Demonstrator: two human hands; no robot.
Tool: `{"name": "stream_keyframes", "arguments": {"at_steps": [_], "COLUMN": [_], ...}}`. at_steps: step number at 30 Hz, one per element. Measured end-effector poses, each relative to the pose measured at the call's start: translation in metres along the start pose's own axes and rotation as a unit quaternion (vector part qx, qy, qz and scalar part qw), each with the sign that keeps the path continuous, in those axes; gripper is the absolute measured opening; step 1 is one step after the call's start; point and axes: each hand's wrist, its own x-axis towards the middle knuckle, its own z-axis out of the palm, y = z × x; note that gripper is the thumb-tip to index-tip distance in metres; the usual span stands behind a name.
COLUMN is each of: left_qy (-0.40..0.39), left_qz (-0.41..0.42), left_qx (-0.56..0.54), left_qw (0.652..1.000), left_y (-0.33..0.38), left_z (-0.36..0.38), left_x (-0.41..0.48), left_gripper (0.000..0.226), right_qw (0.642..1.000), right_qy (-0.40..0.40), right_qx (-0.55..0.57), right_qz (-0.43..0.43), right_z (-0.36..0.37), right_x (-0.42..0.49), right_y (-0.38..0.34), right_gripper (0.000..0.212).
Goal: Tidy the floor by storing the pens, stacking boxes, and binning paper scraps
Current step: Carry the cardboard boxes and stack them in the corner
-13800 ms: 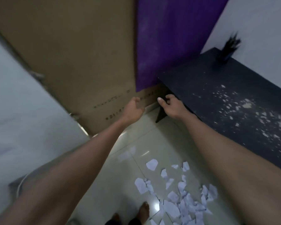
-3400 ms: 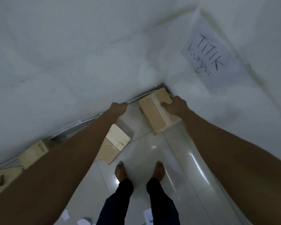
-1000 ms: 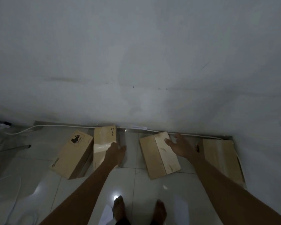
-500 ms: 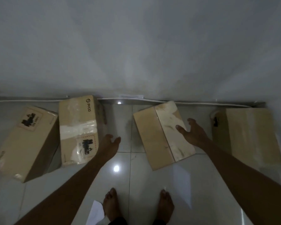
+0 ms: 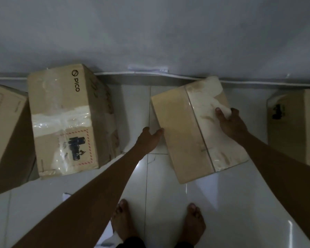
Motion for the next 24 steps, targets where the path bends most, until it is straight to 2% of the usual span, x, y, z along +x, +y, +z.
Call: {"name": "stream_keyframes", "arguments": {"at_steps": [2, 5, 10, 16, 20, 24], "left_qy": [-0.005, 0.024, 0.087, 0.051, 0.061, 0.037], "left_qz": [0.009, 0.031, 0.059, 0.041, 0.035, 0.04], "left_qx": [-0.016, -0.08, -0.13, -0.149, -0.158, -0.17], "left_qw": [1.0, 0.996, 0.986, 0.987, 0.985, 0.984], "left_y": [0.0, -0.001, -0.009, -0.013, -0.012, -0.014], "left_z": [0.006, 0.006, -0.028, -0.042, -0.04, -0.04], "left_x": [0.006, 0.007, 0.003, 0.002, 0.005, -0.008], "left_gripper": [0.086, 0.075, 0.056, 0.054, 0.054, 0.055], "right_qw": [1.0, 0.999, 0.998, 0.986, 0.985, 0.988], "right_qy": [0.02, 0.021, -0.026, -0.056, -0.073, -0.084], "right_qx": [-0.021, -0.028, 0.014, 0.156, 0.153, 0.131], "right_qz": [0.006, -0.024, -0.051, -0.013, -0.021, -0.008], "right_z": [0.009, 0.031, 0.063, 0.084, 0.08, 0.063], "right_x": [-0.006, -0.023, -0.046, -0.059, -0.057, -0.07], "right_y": [-0.004, -0.01, -0.02, -0.02, -0.023, -0.029], "right_gripper": [0.08, 0.073, 0.07, 0.07, 0.066, 0.066]}}
